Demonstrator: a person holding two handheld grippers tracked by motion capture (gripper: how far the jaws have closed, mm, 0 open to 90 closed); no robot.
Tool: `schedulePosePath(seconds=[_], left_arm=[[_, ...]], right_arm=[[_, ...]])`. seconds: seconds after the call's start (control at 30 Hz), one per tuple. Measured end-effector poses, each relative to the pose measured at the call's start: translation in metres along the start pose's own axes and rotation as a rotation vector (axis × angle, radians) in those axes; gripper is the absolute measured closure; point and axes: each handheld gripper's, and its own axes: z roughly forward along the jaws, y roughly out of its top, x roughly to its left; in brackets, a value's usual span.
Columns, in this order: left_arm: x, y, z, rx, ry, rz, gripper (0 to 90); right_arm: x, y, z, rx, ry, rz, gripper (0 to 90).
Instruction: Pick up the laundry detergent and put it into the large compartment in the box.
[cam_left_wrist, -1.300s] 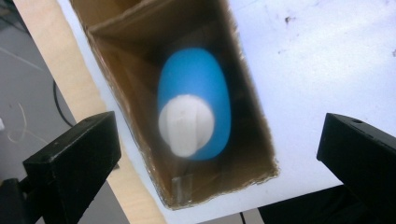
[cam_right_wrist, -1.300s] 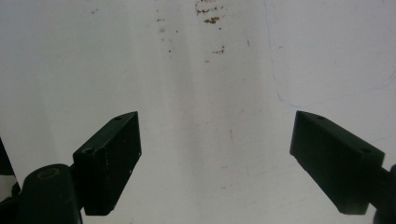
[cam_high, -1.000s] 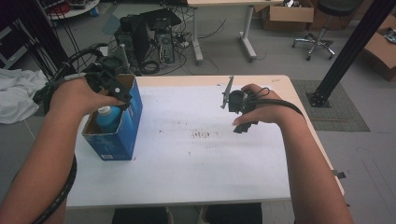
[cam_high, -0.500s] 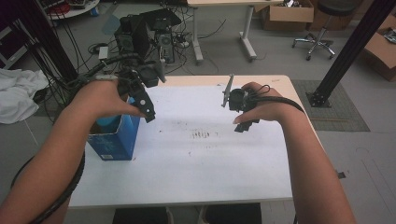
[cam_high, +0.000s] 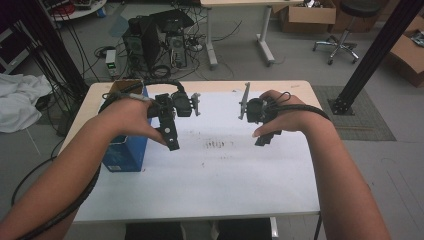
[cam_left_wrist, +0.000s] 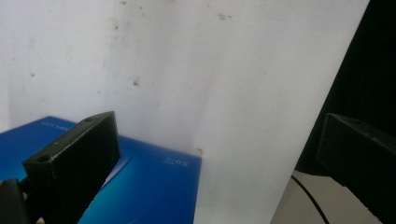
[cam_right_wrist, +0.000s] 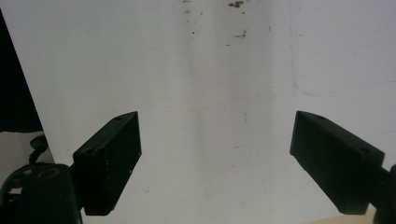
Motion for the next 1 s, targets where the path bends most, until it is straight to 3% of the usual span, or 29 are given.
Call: schedulePosePath(seconds=[0.1,0.17,0.3,0.63,1.0], left_arm=[[-0.003,0.003,0.0,-0.006,0.0,0.035,0.1],[-0.006,0.005,0.001,0.0,0.023,0.071,0.1],[-0.008,0.005,0.001,-0.009,0.019,0.095,0.1],[-0.013,0.006,-0.002,-0.033,0.014,0.122,0.1],[-0.013,0.006,-0.004,-0.045,0.018,0.119,0.1]], right_arm=[[-0.001,-0.001,0.0,0.003,0.0,-0.002,16.5],[0.0,-0.001,0.001,0.008,0.001,-0.005,16.5],[0.0,-0.002,0.002,0.015,0.004,-0.012,16.5],[-0.002,-0.005,0.001,0.016,0.0,-0.002,16.5],[-0.001,-0.004,0.001,0.012,-0.004,-0.002,16.5]])
